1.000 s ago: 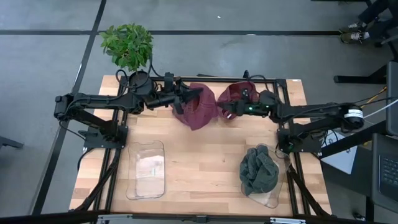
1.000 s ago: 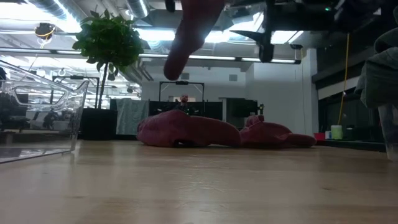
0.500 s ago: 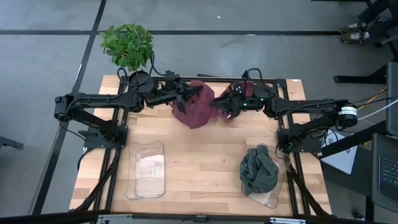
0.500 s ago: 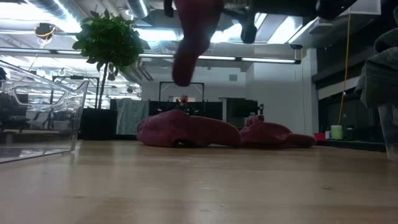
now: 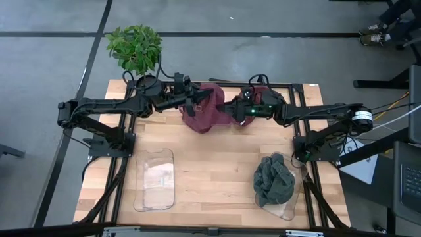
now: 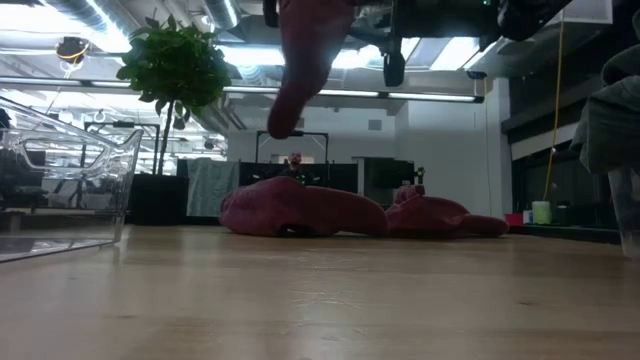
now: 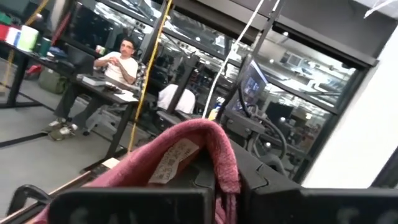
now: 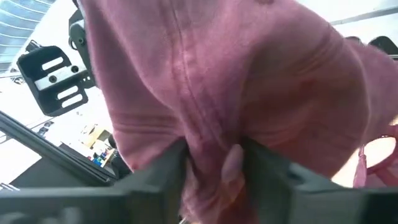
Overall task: Pick & Place hat
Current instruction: Put the bottom left red cap into the left transparent bin
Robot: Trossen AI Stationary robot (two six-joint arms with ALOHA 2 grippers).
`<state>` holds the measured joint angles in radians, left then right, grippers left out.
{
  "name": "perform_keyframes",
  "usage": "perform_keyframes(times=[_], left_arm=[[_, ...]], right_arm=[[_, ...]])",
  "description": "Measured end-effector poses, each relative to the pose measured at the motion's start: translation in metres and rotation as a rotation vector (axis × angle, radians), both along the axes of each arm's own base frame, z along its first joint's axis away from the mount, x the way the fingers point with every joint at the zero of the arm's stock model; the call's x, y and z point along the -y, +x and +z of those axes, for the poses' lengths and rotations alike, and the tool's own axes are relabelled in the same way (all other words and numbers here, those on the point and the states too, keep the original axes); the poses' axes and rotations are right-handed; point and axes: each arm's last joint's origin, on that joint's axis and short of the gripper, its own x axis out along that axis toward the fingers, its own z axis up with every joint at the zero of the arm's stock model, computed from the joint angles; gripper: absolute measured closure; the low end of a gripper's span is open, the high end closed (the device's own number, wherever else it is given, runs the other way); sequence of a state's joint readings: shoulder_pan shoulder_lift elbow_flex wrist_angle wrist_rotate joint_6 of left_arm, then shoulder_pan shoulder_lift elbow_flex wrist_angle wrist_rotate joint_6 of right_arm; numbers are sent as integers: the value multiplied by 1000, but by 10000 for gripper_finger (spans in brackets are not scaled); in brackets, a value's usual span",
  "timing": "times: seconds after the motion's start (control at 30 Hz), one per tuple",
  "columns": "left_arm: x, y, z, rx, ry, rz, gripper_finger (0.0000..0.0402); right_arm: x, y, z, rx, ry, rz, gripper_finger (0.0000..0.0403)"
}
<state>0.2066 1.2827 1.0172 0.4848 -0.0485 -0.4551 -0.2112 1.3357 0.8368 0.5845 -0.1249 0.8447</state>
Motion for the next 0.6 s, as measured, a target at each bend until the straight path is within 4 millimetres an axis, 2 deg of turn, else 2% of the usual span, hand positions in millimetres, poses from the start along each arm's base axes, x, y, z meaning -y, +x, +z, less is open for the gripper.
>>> perform_keyframes(times=[0.13,0.17,0.43,0.6], left_arm=[[0,0,-2,-22,15,14,394],[0,0,-2,-30,14,14,396],[0,1,-9,-106,5,4,382],[0,-1,-19,-240,35,5,379]], right_arm=[[0,0,0,-1,-4,-2,365],[0,0,0,-3,-13,-3,375],[6,-10,-2,-110,-13,-23,374],[8,-24,5,-144,-38,-42,374]])
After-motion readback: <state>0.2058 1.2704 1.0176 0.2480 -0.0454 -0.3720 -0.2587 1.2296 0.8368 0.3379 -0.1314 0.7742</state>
